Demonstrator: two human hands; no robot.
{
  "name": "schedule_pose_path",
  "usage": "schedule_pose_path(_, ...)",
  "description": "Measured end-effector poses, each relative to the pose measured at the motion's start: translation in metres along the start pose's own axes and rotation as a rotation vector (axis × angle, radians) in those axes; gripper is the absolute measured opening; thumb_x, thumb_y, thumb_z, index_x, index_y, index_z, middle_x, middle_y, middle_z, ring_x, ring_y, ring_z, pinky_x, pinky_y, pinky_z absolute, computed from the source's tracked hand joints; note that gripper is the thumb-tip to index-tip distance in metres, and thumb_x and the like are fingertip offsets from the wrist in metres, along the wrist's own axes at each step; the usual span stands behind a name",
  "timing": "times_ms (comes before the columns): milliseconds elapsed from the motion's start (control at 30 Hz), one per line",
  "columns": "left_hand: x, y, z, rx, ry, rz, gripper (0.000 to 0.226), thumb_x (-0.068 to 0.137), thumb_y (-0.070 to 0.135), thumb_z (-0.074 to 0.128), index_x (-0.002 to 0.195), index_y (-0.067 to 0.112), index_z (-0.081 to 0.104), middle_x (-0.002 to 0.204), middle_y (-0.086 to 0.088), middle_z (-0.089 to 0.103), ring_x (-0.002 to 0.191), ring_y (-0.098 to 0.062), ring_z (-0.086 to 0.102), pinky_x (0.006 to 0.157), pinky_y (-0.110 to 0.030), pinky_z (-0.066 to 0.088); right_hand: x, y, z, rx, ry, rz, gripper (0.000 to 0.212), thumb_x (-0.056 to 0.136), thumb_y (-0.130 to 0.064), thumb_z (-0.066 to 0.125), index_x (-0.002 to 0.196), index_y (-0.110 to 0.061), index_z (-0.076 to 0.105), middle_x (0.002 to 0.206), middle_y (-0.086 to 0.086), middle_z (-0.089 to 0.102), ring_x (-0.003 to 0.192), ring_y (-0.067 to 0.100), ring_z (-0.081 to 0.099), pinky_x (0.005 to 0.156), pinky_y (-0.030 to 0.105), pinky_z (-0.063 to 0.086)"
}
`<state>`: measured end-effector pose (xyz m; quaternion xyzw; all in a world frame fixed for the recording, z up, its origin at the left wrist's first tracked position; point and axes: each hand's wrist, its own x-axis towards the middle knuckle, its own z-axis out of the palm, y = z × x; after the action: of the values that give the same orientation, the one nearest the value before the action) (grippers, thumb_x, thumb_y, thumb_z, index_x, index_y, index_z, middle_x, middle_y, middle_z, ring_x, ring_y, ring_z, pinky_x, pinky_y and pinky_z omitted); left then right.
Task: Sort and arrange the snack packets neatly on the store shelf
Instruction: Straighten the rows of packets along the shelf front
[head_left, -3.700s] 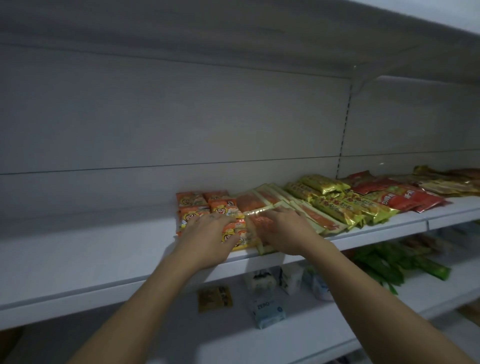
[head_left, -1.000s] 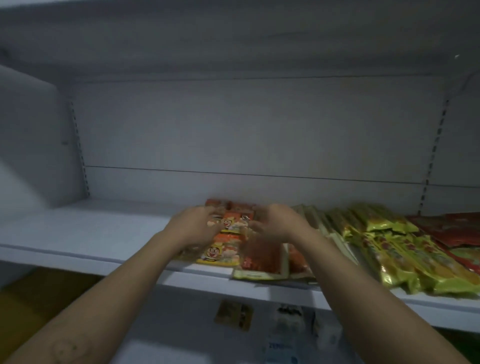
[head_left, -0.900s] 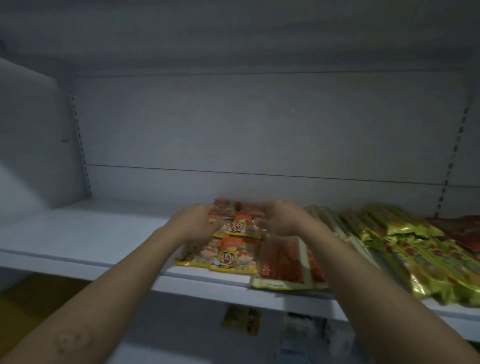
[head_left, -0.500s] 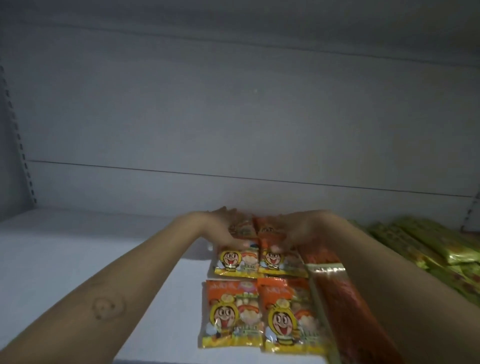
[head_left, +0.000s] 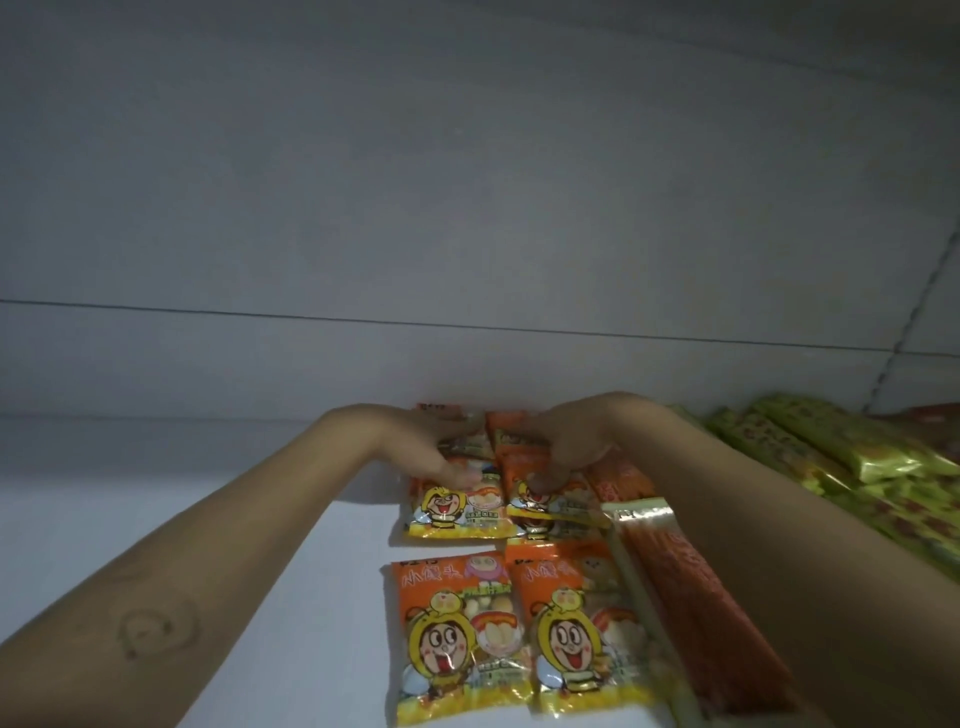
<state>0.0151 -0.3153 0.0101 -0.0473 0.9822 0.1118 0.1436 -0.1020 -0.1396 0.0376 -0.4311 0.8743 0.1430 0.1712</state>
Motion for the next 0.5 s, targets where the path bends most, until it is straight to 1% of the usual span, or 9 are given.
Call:
schedule_pose_path(67,-0.006,0.005,0.001,0.001,0.021,0.000,0.091,0.084,0.074,0.047,0.157,0.031,0.013,0.165,0.005,0.016,0.150,-0.020,0.020,0.116,-0.032,0.021,-0.009,0.001,0.002,-0.014,0.033,-0.026,0.094,0.086,-0.059,0.063,0.158,-0.032,0.009,0.164,0.001,0.020,0.147,0.027,0.025,0.118,0.046,0.026)
schedule_pose_path(133,-0.018,0.014,-0.001,-0.013,0.062,0.012,0.084,0.086,0.071,0.047,0.156,0.030,0.024,0.159,0.004,0.031,0.143,-0.020,0.034,0.113,-0.031,0.030,-0.022,0.000,0.002,0.007,0.075,-0.055,0.088,0.088,-0.059,0.061,0.157,-0.028,0.016,0.162,0.001,0.025,0.145,0.026,0.029,0.117,0.045,0.027)
schedule_pose_path(167,-0.025,0.018,-0.001,-0.016,0.103,0.038,0.077,0.088,0.068,0.047,0.152,0.029,0.032,0.154,0.003,0.040,0.137,-0.021,0.042,0.111,-0.031,0.036,-0.029,-0.001,0.002,0.043,0.109,-0.080,0.085,0.088,-0.058,0.061,0.156,-0.027,0.021,0.161,0.001,0.029,0.144,0.025,0.032,0.117,0.044,0.028)
schedule_pose_path(233,-0.038,0.026,-0.002,-0.011,0.208,0.106,0.065,0.090,0.063,0.049,0.143,0.025,0.047,0.139,0.002,0.055,0.123,-0.021,0.054,0.103,-0.036,0.045,-0.044,-0.003,0.000,0.125,0.195,-0.144,0.081,0.087,-0.058,0.063,0.154,-0.028,0.030,0.157,-0.001,0.037,0.141,0.023,0.037,0.116,0.042,0.030)
schedule_pose_path(300,-0.051,0.031,0.001,0.019,0.263,0.124,0.058,0.089,0.060,0.057,0.138,0.028,0.054,0.133,0.007,0.059,0.117,-0.017,0.057,0.098,-0.035,0.048,-0.057,-0.006,0.002,0.098,0.273,-0.180,0.080,0.081,-0.060,0.069,0.149,-0.030,0.040,0.150,-0.003,0.046,0.135,0.023,0.044,0.111,0.039,0.036)
schedule_pose_path(367,-0.060,0.038,0.007,0.086,0.265,0.089,0.058,0.085,0.061,0.064,0.136,0.035,0.055,0.135,0.013,0.058,0.116,-0.011,0.056,0.095,-0.031,0.047,-0.066,-0.010,0.007,0.008,0.327,-0.185,0.081,0.076,-0.060,0.074,0.145,-0.029,0.046,0.144,-0.003,0.052,0.128,0.022,0.050,0.102,0.036,0.042)
schedule_pose_path(433,-0.062,0.044,0.015,0.151,0.270,0.039,0.056,0.082,0.061,0.068,0.132,0.039,0.058,0.132,0.013,0.059,0.113,-0.012,0.056,0.091,-0.032,0.048,-0.068,-0.016,0.014,-0.074,0.344,-0.203,0.075,0.075,-0.056,0.077,0.140,-0.028,0.052,0.135,-0.002,0.059,0.119,0.022,0.055,0.094,0.033,0.046)
schedule_pose_path(500,-0.061,0.046,0.023,0.167,0.303,0.013,0.054,0.081,0.057,0.071,0.130,0.039,0.059,0.130,0.010,0.060,0.111,-0.014,0.057,0.088,-0.032,0.049,-0.066,-0.022,0.022,-0.130,0.356,-0.237,0.066,0.077,-0.051,0.077,0.136,-0.028,0.058,0.127,-0.003,0.064,0.112,0.021,0.058,0.088,0.031,0.048)
